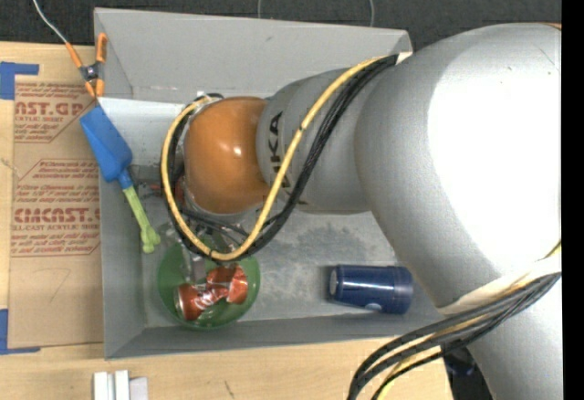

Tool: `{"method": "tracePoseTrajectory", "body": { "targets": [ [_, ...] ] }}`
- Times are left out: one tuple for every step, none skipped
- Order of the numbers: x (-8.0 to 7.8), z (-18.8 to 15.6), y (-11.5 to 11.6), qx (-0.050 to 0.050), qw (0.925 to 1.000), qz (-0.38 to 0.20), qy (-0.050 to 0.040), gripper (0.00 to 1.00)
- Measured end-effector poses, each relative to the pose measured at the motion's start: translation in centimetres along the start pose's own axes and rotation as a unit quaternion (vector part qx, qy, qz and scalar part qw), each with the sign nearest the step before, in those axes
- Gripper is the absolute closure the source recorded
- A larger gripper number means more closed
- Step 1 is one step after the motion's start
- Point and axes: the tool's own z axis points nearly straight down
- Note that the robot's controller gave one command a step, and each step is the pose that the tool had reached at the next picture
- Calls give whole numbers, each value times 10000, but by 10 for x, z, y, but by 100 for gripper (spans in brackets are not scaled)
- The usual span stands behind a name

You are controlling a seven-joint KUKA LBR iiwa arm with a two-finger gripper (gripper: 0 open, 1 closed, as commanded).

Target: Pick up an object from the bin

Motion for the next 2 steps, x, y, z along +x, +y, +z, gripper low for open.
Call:
{"method": "tracePoseTrajectory", "body": {
  "targets": [
    [11,-2,18,-1,9979,630,-152,100],
    [11,-2,18,-3,9979,633,-151,100]
  ]
}}
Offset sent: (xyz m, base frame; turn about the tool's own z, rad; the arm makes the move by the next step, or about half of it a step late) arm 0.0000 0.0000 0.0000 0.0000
